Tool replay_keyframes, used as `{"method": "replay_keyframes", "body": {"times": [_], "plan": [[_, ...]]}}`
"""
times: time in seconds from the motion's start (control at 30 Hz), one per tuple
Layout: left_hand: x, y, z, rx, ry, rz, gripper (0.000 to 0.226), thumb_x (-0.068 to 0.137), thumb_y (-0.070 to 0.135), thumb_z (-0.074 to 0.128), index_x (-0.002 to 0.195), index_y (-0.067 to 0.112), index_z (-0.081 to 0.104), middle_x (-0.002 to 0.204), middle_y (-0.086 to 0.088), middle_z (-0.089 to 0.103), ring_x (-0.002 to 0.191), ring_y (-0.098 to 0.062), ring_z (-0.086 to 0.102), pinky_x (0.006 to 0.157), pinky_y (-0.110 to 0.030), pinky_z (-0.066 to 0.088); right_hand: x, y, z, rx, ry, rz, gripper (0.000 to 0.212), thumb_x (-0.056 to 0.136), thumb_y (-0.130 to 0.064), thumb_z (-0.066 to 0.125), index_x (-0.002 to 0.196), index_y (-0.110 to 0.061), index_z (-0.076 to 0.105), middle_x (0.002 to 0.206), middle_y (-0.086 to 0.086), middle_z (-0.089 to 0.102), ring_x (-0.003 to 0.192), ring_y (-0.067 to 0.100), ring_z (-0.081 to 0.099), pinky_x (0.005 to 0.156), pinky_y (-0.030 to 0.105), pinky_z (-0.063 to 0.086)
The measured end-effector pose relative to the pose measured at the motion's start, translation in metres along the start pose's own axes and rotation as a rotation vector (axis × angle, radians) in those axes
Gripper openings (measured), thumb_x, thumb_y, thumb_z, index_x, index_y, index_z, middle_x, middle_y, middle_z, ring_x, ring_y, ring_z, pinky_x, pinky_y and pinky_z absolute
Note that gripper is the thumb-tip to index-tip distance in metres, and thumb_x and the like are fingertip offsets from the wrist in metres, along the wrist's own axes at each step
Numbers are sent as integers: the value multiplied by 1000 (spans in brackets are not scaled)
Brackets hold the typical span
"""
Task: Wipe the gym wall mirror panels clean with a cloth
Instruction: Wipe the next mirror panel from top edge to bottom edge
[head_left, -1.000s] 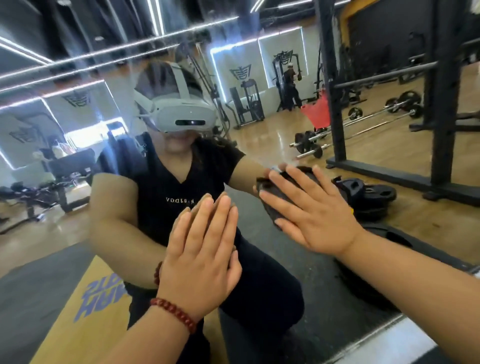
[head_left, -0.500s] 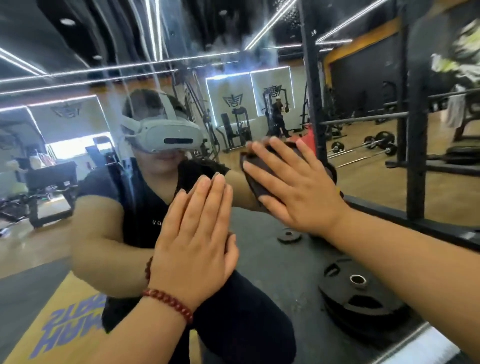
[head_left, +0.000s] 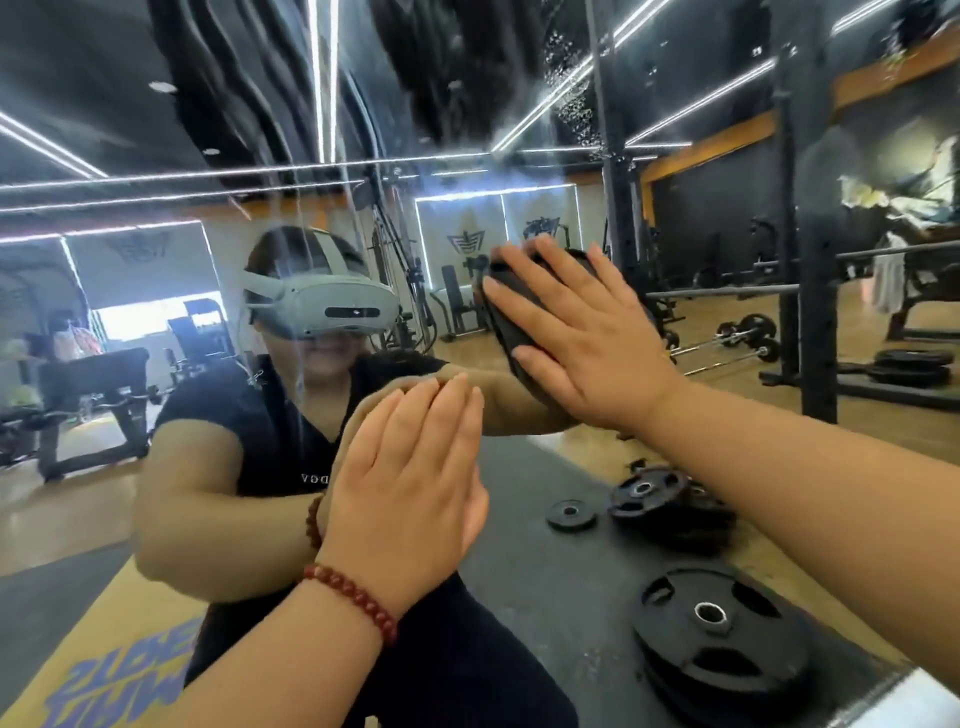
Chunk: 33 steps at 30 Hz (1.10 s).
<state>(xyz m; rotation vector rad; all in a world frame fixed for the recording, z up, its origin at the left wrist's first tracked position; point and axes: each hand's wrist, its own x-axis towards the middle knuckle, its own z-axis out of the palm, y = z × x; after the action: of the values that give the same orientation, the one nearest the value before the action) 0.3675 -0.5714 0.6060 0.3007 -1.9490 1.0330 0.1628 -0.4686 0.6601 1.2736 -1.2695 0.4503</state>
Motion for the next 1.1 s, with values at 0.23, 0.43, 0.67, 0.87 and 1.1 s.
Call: {"method": "replay_keyframes", "body": {"times": [0.23, 0.43, 0.67, 0.87, 1.1], "plan": [[36, -19, -9, 12, 0, -1, 66, 89, 38, 41, 144, 2, 43, 151, -19, 39, 141, -34, 29, 122, -48, 12, -19, -5, 5, -25, 4, -3, 53, 106, -44, 23, 155, -25, 19, 162, 1, 16, 152, 24, 10, 122, 49, 8], [75, -49, -23, 35, 46, -31, 69, 87, 41, 39, 145, 4, 43, 152, -20, 39, 143, -35, 27, 120, -45, 8, -7, 4, -5, -15, -74, -93, 52, 106, -45, 22, 155, -28, 18, 162, -2, 15, 151, 23, 12, 121, 47, 9], [120, -83, -30, 84, 127, -63, 72, 88, 43, 38, 145, -1, 40, 149, -21, 40, 141, -37, 31, 120, -48, 13, 87, 27, -18, 20, 24, 81, 57, 102, -44, 29, 155, -23, 28, 162, 5, 24, 150, 28, 19, 120, 55, 15], [120, -82, -28, 146, 72, -88, 81, 91, 50, 33, 153, 0, 23, 162, -19, 18, 151, -31, 14, 122, -47, 11, 50, 38, -14, -28, -67, -109, 55, 104, -50, 22, 155, -31, 16, 163, -1, 16, 152, 22, 11, 122, 48, 7], [125, -88, -38, 47, 85, -98, 78, 86, 48, 36, 142, -5, 43, 149, -23, 43, 140, -34, 36, 118, -45, 17, 136, 65, -31, -58, 23, -60, 58, 101, -48, 31, 155, -26, 25, 162, 2, 25, 150, 27, 21, 120, 50, 12]]}}
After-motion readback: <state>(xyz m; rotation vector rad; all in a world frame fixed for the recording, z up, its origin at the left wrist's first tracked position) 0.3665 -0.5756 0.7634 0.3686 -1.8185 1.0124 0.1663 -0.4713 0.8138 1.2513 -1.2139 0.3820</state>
